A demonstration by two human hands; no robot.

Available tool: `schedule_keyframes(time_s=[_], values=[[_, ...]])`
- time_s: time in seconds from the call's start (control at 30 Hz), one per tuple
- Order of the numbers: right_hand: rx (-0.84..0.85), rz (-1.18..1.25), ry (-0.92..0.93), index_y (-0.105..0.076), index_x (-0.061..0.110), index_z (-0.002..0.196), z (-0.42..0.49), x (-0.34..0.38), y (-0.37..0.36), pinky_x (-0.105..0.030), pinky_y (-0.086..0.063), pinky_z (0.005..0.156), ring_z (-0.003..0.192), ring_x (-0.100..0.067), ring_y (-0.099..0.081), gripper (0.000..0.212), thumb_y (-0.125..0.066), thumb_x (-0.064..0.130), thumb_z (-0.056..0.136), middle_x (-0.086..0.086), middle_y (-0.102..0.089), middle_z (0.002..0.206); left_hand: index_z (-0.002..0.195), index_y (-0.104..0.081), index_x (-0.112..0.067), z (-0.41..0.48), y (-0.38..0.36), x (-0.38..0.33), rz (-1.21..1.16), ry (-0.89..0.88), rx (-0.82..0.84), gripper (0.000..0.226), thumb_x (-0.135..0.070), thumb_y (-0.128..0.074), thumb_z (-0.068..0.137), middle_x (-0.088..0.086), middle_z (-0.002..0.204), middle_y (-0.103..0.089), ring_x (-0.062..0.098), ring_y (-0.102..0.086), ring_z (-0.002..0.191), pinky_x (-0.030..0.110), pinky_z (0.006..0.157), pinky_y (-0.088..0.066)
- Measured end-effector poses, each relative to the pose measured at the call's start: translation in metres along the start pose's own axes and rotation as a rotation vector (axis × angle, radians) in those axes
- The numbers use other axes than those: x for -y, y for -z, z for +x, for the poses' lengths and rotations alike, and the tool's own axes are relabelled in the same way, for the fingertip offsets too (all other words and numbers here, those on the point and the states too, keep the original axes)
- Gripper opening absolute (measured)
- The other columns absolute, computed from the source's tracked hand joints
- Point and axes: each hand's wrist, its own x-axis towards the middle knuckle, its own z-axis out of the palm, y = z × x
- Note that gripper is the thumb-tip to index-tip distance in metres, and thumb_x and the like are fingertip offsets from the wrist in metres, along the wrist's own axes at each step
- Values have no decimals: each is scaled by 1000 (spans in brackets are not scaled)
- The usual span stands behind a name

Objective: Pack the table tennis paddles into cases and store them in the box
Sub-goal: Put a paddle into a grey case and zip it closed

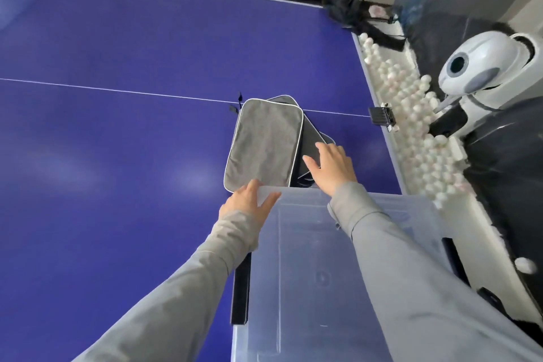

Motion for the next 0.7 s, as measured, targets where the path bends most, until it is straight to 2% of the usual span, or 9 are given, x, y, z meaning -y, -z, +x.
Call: schedule_keyframes(time_s=[0.1, 0.23, 0.37, 0.5, 0.7], values=[[64, -3, -14, -47, 7, 130, 40, 0, -14, -44, -36, 97, 126, -33, -38, 54, -42, 47, 95, -15, -50, 131, 107, -46, -28, 1, -1, 2, 4, 20, -10, 51, -71, -40, 81, -7, 98, -57, 22, -49, 76, 31, 63, -37], [136, -54, -46, -52, 3, 123, 84, 3, -35, -42, -34, 101, 125, -33, -41, 66, -40, 58, 91, -17, -51, 129, 102, -47, -28, 3, -3, 1, -9, 22, -22, 48, -70, -41, 80, -11, 101, -58, 22, -55, 87, 30, 67, -38], [143, 60, -155, -48, 0, 125, 105, 10, -55, -44, -35, 101, 126, -34, -40, 77, -44, 66, 85, -18, -48, 131, 105, -47, -30, 3, -5, 3, -18, 5, -37, 46, -69, -41, 82, -14, 103, -58, 19, -56, 88, 28, 66, -37], [23, 266, -181, -44, -3, 119, 106, 21, -70, -43, -37, 97, 120, -39, -45, 63, -61, 47, 85, -23, -48, 127, 106, -48, -30, 3, -6, 4, -16, 9, -60, 47, -69, -42, 81, -15, 102, -59, 19, -57, 88, 29, 68, -39], [-80, 517, -157, -34, -2, 123, 105, 35, -54, -42, -41, 89, 111, -44, -53, 45, -51, 28, 95, -24, -53, 126, 103, -47, -30, 2, -6, 3, 20, 17, -68, 48, -72, -41, 80, -14, 104, -60, 18, -57, 86, 28, 66, -39]])
